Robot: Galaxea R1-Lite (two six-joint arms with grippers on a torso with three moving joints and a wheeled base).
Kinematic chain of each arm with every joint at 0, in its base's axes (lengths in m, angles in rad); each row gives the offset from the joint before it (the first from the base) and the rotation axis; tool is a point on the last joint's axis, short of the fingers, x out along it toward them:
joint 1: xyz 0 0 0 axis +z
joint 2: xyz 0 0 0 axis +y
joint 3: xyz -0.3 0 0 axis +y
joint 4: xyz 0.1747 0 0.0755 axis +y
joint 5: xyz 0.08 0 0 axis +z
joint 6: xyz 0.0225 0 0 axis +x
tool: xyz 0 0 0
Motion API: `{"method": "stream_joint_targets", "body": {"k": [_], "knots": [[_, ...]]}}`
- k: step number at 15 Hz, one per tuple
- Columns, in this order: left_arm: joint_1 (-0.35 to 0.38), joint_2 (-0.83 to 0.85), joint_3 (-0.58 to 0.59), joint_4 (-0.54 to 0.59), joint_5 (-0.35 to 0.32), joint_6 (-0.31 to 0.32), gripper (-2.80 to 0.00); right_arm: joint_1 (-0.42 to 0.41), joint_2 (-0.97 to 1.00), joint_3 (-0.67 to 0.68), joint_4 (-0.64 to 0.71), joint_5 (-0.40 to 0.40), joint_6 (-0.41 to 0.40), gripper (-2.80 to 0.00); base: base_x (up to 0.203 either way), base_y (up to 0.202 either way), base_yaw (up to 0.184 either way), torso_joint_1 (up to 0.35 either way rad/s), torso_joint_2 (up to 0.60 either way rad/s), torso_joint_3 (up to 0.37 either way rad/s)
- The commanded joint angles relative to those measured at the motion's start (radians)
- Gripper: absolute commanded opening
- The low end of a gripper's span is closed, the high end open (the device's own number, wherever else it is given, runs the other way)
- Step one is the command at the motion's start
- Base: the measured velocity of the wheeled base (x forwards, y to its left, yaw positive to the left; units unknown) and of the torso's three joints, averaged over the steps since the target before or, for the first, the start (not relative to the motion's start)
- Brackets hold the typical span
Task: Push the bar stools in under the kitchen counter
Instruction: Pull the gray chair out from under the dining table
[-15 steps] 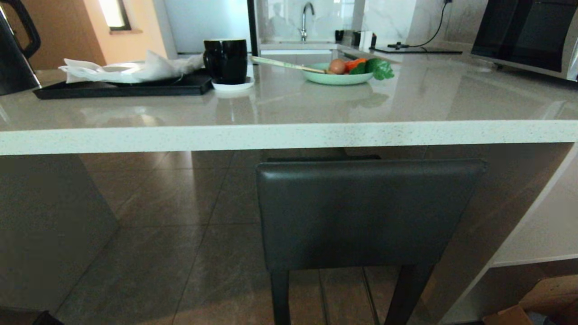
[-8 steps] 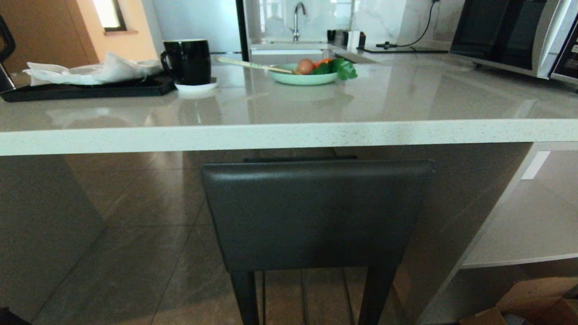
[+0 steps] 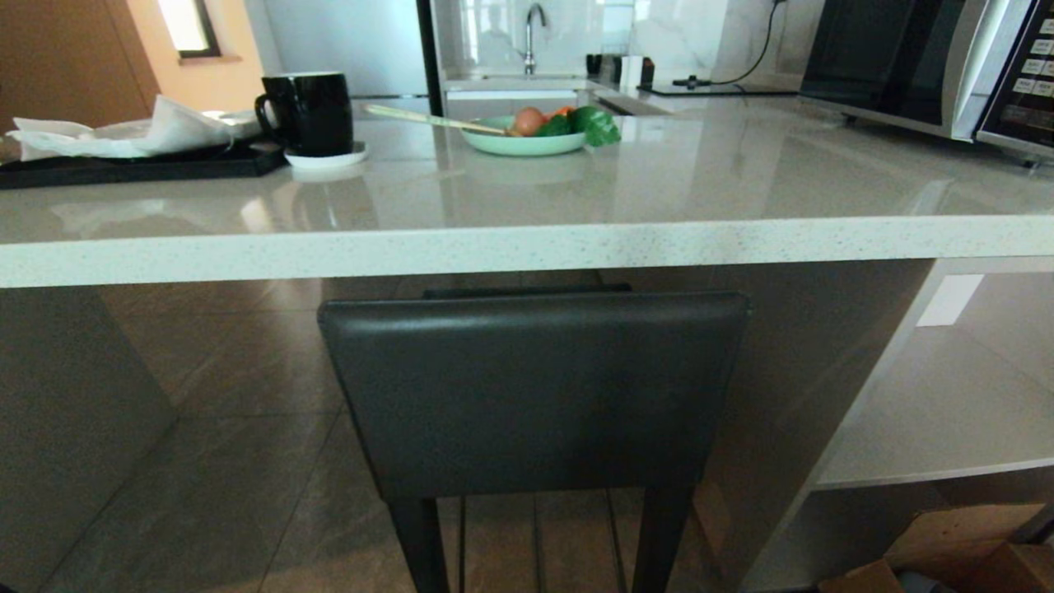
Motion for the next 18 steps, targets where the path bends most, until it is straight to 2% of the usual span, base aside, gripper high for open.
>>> {"method": "stream_joint_targets", "body": {"k": [1,2,10,12,14,16,18], "knots": [[-0.001,0.001,0.0,-0.001,0.001,0.0,0.0,0.0,0.001,0.001,-0.001,-0.002,0.001,-2.8,0.0,0.0,0.0,0.0,0.0,0.0],[-0.001,0.001,0.0,-0.001,0.001,0.0,0.0,0.0,0.001,0.001,-0.001,-0.002,-0.001,0.0,0.0,0.0,0.0,0.0,0.0,0.0],[-0.001,0.001,0.0,0.0,0.001,0.004,0.0,0.0,0.001,-0.002,-0.001,0.01,-0.005,0.0,0.0,0.0,0.0,0.0,0.0,0.0],[0.001,0.005,-0.059,-0.036,-0.008,0.027,0.0,0.0,0.003,-0.034,0.003,0.058,-0.063,0.0,0.0,0.0,0.0,0.0,0.0,0.0],[0.0,0.089,-0.18,-0.034,-0.079,0.044,0.0,0.0,0.05,-0.116,0.017,0.124,-0.056,0.0,0.0,0.0,0.0,0.0,0.0,0.0],[-0.021,0.232,-0.264,-0.044,-0.159,0.022,0.0,0.012,0.184,-0.183,0.015,0.173,-0.038,0.0,0.0,0.0,0.0,0.0,0.0,0.0],[-0.113,0.366,-0.301,-0.106,-0.222,0.016,0.0,0.031,0.356,-0.229,-0.044,0.211,-0.032,0.0,0.0,0.0,0.0,0.0,0.0,0.0]]}}
